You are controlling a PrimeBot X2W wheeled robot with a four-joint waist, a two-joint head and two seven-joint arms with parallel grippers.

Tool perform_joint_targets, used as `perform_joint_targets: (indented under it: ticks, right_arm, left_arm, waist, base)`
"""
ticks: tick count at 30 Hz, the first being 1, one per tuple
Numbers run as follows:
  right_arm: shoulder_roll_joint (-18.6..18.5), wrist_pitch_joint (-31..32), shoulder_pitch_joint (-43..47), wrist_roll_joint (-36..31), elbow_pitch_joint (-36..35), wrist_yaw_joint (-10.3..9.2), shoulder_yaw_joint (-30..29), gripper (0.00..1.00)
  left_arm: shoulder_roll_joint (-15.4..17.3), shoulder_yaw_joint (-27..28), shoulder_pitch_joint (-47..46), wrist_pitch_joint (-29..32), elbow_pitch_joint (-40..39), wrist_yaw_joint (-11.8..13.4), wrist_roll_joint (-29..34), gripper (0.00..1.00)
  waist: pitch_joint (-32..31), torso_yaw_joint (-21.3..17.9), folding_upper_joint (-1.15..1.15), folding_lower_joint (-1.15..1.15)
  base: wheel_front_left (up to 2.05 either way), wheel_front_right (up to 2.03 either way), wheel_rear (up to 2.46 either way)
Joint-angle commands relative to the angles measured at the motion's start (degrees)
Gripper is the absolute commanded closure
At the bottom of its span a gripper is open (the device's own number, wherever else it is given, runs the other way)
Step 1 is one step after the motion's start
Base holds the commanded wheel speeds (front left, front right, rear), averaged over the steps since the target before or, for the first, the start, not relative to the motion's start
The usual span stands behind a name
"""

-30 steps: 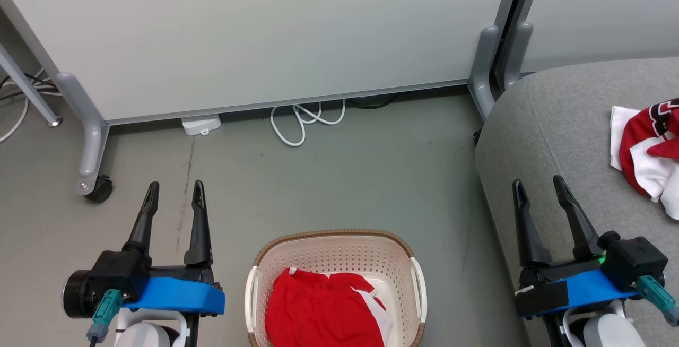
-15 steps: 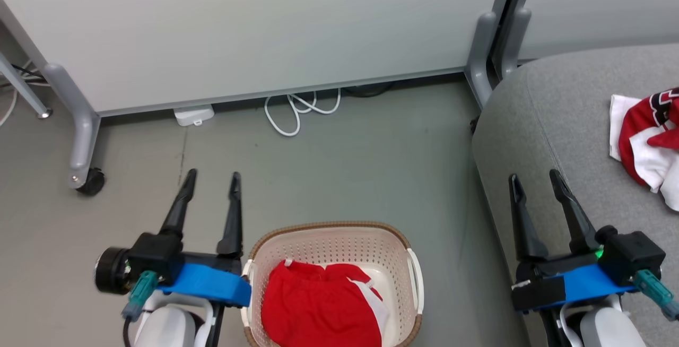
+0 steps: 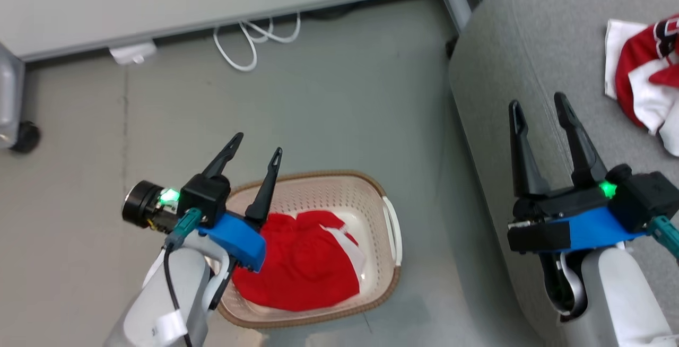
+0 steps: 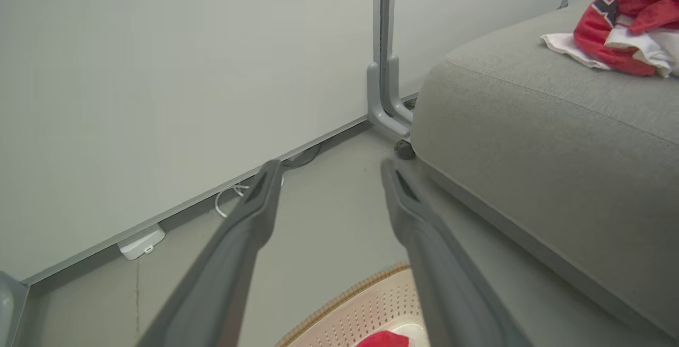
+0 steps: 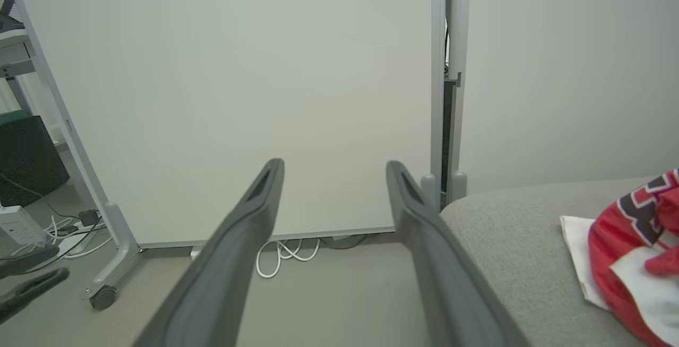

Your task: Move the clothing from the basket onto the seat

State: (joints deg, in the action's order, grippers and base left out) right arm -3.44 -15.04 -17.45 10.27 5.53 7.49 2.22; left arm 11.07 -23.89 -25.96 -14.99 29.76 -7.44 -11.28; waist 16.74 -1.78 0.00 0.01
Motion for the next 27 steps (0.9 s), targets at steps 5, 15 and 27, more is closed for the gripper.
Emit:
perform_joint_targets:
  ticks: [5, 15, 27]
  right_arm:
    - [-0.10, -0.22, -3.19, 0.61, -0.81, 0.01, 0.72, 0.00]
    - [0.23, -0.22, -8.06, 0.82, -2.44, 0.01, 2.25, 0.00]
    - [0.56, -0.22, -12.60, 0.08, -5.95, 0.01, 2.97, 0.00]
  left_arm:
    - [1.83, -6.42, -6.54, -0.29, 6.30, -0.04, -2.22, 0.00]
    - [4.69, -20.10, -15.38, -0.22, 18.04, -0.03, -5.91, 0.00]
    - [6.25, -37.57, -26.99, 6.79, 29.95, -0.03, -8.26, 0.00]
  waist:
    - [7.73, -3.88, 0.00, -0.01]
    - [16.57, -6.88, 0.00, -0.01]
    - [28.12, -9.48, 0.00, -0.01]
  base:
    - [0.00, 0.00, 0.00]
    - [0.00, 0.00, 0.00]
    - [0.00, 0.00, 0.00]
